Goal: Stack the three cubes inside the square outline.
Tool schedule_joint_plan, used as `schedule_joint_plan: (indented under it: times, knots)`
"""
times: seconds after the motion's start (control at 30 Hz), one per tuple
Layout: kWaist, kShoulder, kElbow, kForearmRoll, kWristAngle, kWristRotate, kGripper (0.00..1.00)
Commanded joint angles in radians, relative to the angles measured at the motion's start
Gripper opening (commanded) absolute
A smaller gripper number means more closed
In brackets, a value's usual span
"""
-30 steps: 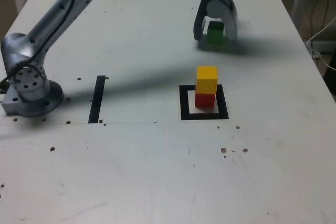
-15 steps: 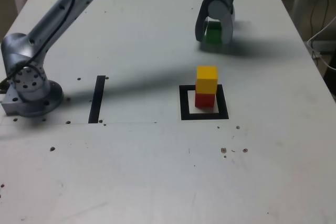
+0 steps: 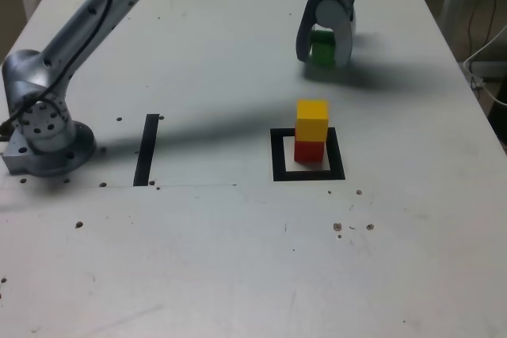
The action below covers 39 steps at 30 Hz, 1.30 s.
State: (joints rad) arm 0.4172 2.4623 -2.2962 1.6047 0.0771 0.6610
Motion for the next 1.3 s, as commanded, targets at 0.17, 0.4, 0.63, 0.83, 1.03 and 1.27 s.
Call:
schedule_joint_plan:
  times: [0.17, 0.4, 0.63, 0.83, 1.03, 1.27]
  knots:
    - [-0.065, -0.121, 0.079, 0.031, 0.005, -0.071, 0.26]
    - [-0.142, -0.246, 0.159, 0.032, -0.008, -0.174, 0.26]
    - [-0.226, -0.328, 0.235, 0.031, -0.04, -0.274, 0.26]
    - [-0.298, -0.365, 0.287, 0.031, -0.074, -0.36, 0.26]
    - [-0.356, -0.379, 0.323, 0.03, -0.099, -0.429, 0.26]
    - [-0.409, -0.382, 0.353, 0.029, -0.112, -0.483, 0.27]
